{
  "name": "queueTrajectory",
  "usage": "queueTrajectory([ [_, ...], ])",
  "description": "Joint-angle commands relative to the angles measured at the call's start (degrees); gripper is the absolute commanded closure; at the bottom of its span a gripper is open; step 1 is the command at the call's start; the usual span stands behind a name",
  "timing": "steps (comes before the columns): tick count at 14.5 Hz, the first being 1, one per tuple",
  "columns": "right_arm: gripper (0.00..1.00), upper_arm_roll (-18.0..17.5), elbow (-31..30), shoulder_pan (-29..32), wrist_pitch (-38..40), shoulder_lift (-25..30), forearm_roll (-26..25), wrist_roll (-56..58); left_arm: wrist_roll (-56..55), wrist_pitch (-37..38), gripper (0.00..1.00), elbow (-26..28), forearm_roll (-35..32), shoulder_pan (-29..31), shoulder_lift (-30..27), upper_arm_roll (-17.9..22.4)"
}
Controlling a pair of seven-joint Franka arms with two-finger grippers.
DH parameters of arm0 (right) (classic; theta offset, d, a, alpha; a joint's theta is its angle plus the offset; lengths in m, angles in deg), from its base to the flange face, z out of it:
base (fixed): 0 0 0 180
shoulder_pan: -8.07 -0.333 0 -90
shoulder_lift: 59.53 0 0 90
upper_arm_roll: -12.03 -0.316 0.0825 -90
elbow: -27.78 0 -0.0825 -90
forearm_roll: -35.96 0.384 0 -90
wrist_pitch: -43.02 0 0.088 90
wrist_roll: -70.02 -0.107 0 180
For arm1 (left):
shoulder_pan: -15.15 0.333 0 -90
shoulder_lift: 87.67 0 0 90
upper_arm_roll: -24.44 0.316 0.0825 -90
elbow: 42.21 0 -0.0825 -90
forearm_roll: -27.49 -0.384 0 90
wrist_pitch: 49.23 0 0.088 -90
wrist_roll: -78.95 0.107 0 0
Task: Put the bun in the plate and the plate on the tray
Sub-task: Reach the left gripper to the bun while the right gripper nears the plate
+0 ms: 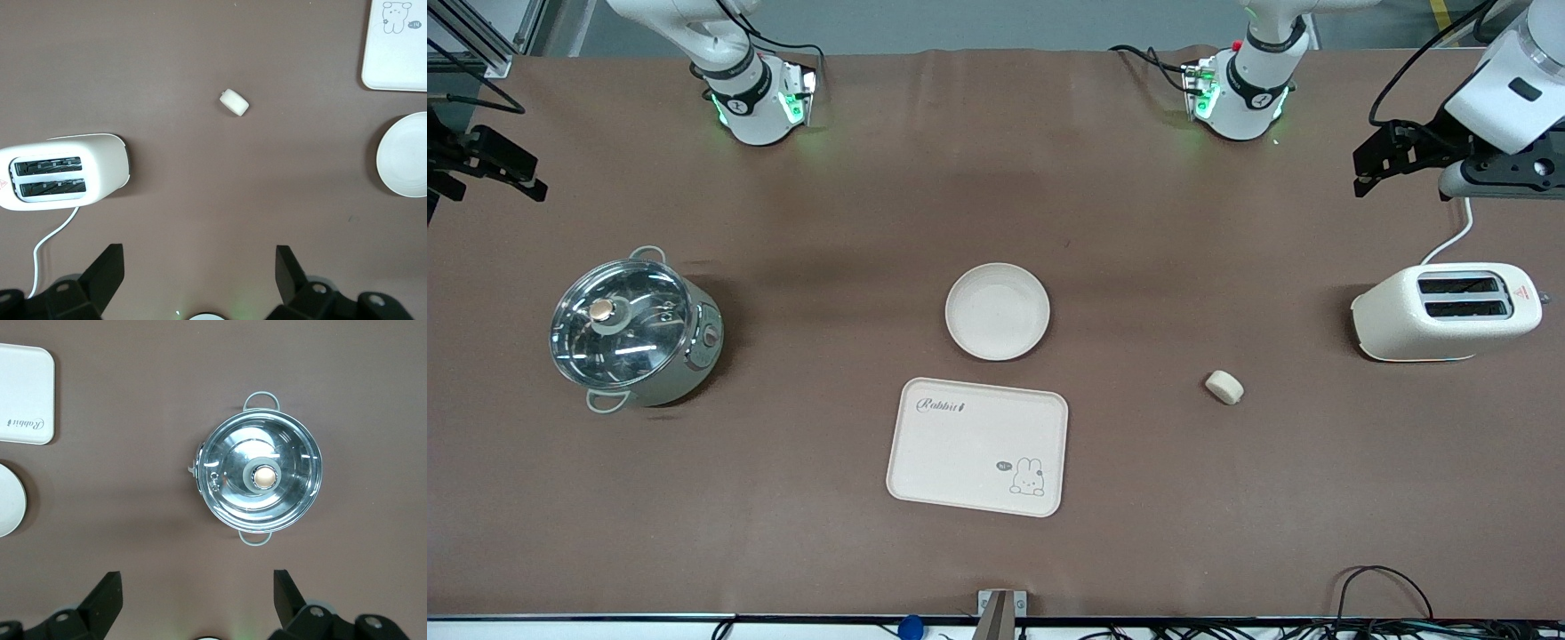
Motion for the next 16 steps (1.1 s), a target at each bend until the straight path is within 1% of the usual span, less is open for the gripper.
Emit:
queueTrajectory([
  [1,0.0,-0.01,-0.38,-0.3,0.1,0.12,-0.8,-0.94,1.34,0.7,0.0,-1.43,0.38,0.2,0.71,0.15],
  [4,0.0,0.08,-0.38,-0.03,0.2,0.12,-0.8,-0.94,1.08,0.71,0.0,-1.78,0.12,0.2,1.5,0.15],
  [7,0.0,0.0,-0.47,-0.29,0.28,-0.23,0.08,-1.12,0.47,0.18,0.0,-2.22,1.09,0.37,5.27,0.24],
  [8,0.0,-0.01,-0.65,-1.34,0.54,-0.58,0.26,-1.46,-0.05,-0.69,0.0,-2.14,1.0,0.29,6.67,0.15],
  [9,0.0,-0.09,-1.95,-2.83,-0.15,-2.41,0.69,-1.9,-0.84,-2.53,0.0,-1.79,1.0,0.2,8.17,0.15],
  [11,0.0,-0.01,-2.58,-4.86,-2.6,-6.72,5.6,-1.91,-7.75,-5.09,0.0,-1.34,0.99,0.02,11.77,0.15],
  [13,0.0,-0.01,-3.02,-7.66,-7.43,-11.55,8.07,-4.27,-16.72,-7.72,0.0,-1.0,1.0,-0.33,15.98,-0.2],
  [15,0.0,-0.09,-3.28,-10.04,-12.52,-16.29,9.83,-5.77,-21.66,-12.1,0.0,1.1,1.0,-0.68,19.15,-0.47],
  [16,0.0,-0.09,-3.89,-10.75,-15.16,-18.06,12.1,-5.86,-23.59,-14.74,0.0,2.42,1.0,-0.59,20.56,-0.47],
])
